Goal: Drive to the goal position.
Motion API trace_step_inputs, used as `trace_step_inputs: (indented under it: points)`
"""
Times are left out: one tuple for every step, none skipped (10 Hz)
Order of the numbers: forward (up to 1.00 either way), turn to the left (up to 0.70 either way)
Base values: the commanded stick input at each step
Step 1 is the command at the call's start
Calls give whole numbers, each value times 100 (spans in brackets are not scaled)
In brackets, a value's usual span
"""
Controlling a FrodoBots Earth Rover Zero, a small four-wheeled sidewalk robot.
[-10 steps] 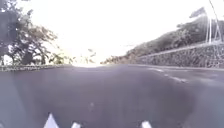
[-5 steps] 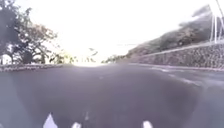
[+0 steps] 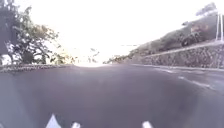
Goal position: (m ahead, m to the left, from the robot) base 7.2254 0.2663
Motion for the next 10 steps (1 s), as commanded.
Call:
trace_step_inputs:
  points:
    - [85,0]
    - [85,0]
    - [85,0]
    - [85,-1]
    - [85,-1]
    - [85,-34]
    - [85,-34]
    - [85,-34]
    - [85,-34]
    - [85,-34]
